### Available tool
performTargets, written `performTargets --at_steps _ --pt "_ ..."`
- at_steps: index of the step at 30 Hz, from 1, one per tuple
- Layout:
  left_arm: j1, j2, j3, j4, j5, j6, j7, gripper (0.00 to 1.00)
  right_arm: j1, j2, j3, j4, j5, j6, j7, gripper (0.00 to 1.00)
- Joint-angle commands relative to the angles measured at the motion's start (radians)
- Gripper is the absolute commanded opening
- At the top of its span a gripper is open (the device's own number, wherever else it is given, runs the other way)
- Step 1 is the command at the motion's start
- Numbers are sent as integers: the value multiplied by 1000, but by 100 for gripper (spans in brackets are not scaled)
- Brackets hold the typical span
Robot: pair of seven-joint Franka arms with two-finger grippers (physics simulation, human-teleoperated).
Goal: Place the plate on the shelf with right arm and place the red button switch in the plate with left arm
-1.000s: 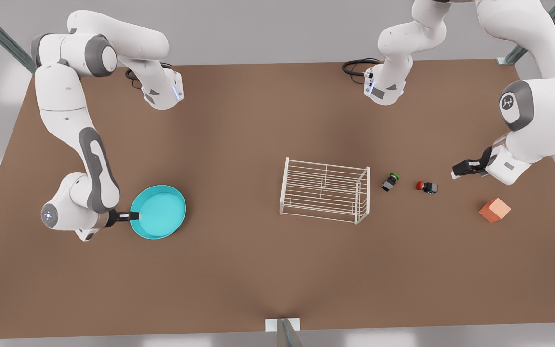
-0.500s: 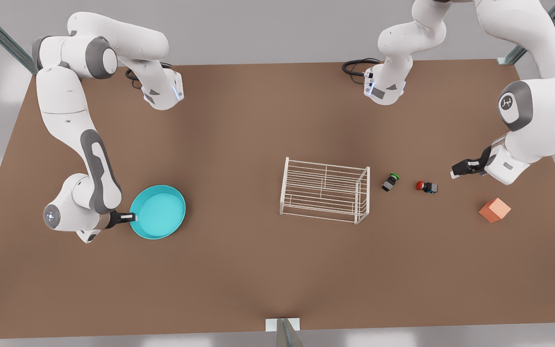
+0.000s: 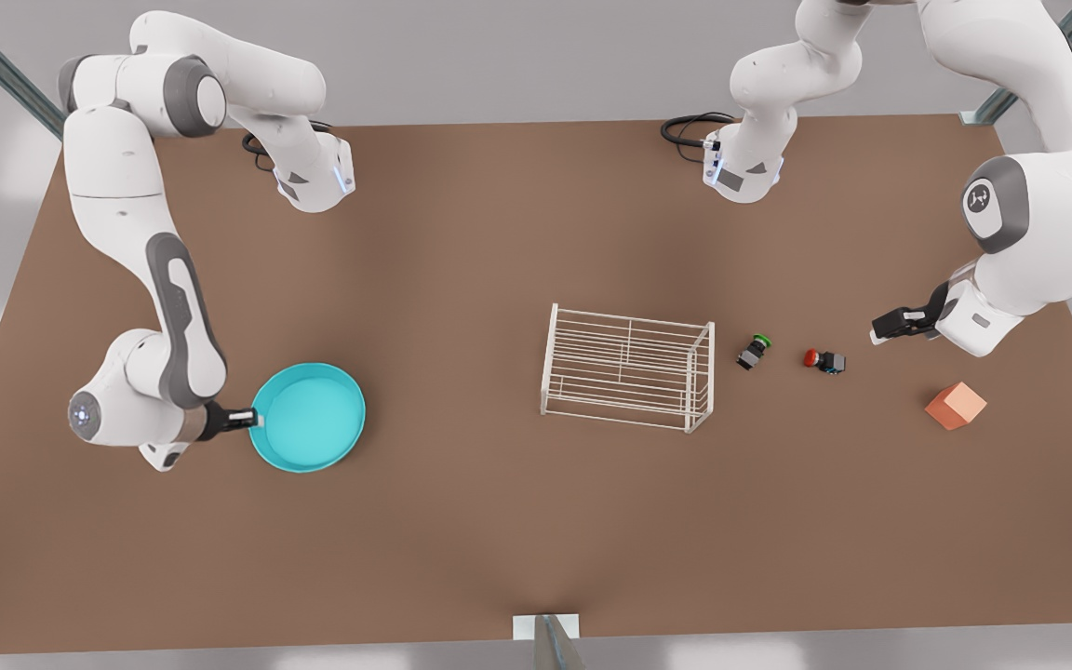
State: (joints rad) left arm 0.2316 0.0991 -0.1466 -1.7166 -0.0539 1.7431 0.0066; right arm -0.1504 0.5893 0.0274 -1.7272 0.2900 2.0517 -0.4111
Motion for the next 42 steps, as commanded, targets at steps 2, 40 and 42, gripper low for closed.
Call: performTargets --at_steps 2,40,42 --pt "0 -1 -1 2 0 0 -2 100 0 -34 11 3 0 -87 11 17" --pt "-17 218 65 -374 87 633 -1649 100 655 164 266 584 1 68 1143 18" --pt "-14 212 70 -426 166 662 -1677 100 692 176 261 581 0 88 1167 18"
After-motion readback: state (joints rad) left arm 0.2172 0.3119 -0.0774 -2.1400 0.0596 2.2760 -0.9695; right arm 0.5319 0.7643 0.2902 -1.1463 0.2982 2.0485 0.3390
